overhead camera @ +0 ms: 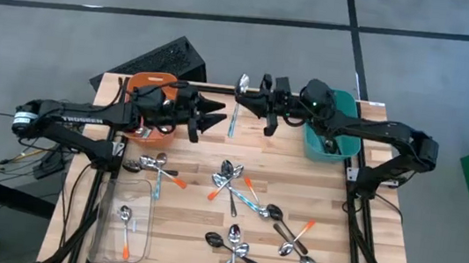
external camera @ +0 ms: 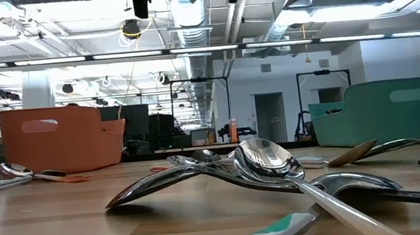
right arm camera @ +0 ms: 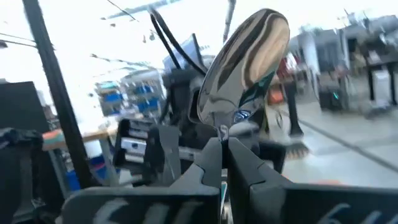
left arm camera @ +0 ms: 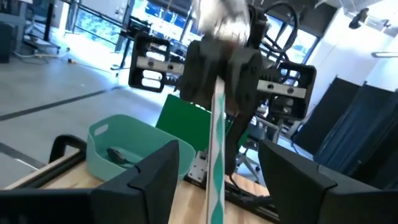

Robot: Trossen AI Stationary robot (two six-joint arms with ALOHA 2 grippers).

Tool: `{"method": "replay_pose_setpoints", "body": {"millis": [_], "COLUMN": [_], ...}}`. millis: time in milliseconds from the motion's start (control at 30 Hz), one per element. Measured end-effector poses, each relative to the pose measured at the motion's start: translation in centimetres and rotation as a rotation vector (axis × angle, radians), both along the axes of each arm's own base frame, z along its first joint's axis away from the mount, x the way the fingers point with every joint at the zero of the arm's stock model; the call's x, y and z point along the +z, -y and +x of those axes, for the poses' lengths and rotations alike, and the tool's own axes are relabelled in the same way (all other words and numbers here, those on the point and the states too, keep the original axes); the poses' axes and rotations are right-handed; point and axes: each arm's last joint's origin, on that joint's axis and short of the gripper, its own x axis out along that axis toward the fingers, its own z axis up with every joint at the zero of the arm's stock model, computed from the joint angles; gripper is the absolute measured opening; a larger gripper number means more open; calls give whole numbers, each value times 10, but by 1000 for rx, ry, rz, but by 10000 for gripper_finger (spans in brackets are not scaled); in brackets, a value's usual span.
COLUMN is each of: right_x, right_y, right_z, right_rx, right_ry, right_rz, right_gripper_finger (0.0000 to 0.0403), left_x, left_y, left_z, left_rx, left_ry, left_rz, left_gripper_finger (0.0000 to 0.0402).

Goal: Sort silverware by color (type)
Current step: Put the white blue spoon into the orange bin

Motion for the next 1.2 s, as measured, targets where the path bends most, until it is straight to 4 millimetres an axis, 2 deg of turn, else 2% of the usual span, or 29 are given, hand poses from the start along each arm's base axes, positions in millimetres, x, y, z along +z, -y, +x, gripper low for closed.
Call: {"method": "replay_pose_setpoints", "body": {"millis": [233,500,700,1200], "right_x": [-8,10,10,8], "right_y": [13,14,14,-1], "right_z": [16,25,25,31], "right_rx": [133,203,204,213], "right_ry": [-12,28,26,15], "right_rz": [-3,-40,-40,-48], "right_gripper_finger": [19,19,20,19], "left_x": [6,7,8,9], "left_y": [-8,-6,-4,-4], "left_z": [-3,-2,-3,-2], "left_rx": [15,-104,-179,-187], "left_ry": [81,89,98,88], "left_rz": [-76,-108,-108,-22], "left_gripper_finger": [208,208,207,108]}}
